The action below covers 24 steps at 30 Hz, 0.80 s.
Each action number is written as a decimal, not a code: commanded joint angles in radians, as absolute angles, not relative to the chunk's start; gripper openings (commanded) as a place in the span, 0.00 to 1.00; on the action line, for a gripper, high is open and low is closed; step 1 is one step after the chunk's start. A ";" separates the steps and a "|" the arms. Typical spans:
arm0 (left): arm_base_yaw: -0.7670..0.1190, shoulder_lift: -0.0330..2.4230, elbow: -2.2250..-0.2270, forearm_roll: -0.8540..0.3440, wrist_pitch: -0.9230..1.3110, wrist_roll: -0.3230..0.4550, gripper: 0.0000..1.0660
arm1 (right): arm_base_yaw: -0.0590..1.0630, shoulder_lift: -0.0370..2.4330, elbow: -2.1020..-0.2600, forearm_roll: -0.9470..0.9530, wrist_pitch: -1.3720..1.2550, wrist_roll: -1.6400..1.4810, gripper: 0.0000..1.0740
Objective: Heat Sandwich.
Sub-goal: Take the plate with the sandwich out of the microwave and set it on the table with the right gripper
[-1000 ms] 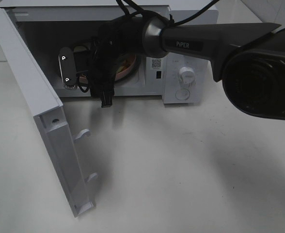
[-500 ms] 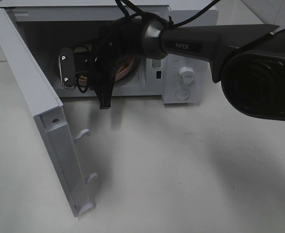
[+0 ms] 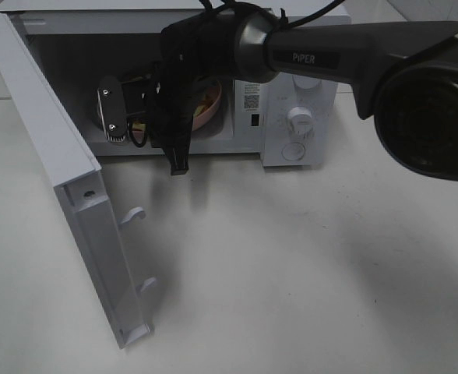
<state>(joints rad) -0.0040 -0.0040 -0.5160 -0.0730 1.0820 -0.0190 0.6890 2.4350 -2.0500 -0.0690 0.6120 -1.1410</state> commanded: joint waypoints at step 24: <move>0.000 -0.011 -0.515 -0.079 1.072 -0.019 0.92 | 0.678 2.169 -1.689 0.064 0.476 -1.478 0.00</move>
<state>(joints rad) -0.0040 -0.0040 -0.5160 -0.0730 1.0820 -0.0190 0.6780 2.2150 -1.7240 0.0470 0.5350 -1.4240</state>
